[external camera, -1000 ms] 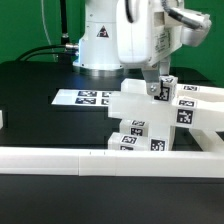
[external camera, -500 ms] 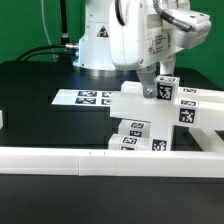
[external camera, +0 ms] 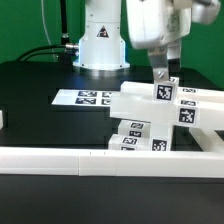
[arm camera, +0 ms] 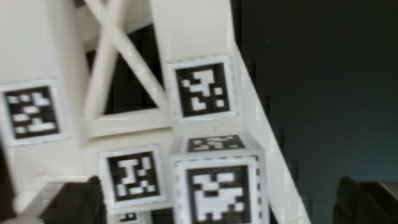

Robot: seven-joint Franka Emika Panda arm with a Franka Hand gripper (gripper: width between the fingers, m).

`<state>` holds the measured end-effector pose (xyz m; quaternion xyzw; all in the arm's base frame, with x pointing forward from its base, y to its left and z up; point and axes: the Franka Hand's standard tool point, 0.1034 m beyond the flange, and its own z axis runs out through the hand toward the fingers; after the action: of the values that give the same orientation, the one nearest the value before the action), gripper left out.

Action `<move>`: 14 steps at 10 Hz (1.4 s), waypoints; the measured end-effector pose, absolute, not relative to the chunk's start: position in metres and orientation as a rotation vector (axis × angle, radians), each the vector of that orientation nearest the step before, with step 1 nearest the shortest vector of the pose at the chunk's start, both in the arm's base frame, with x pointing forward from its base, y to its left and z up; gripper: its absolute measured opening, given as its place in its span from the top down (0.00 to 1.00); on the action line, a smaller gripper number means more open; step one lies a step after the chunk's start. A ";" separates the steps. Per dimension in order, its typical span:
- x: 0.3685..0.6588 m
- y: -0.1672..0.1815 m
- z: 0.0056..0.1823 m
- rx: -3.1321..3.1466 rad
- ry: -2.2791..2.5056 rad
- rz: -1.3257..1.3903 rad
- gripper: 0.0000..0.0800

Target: Assemble chair

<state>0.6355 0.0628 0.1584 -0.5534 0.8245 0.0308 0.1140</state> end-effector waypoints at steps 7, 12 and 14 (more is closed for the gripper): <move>0.622 0.078 0.169 -1.646 2.368 0.085 0.19; 0.563 0.109 0.179 -1.780 2.274 0.122 0.19; 0.564 0.108 0.176 -1.780 2.279 0.124 0.19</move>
Offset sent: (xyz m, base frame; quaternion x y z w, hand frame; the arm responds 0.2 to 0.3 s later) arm 0.0000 0.0000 0.0000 0.0000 0.0000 0.0000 1.0000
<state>0.5636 0.1079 0.1764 -0.6104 0.7813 0.0426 0.1232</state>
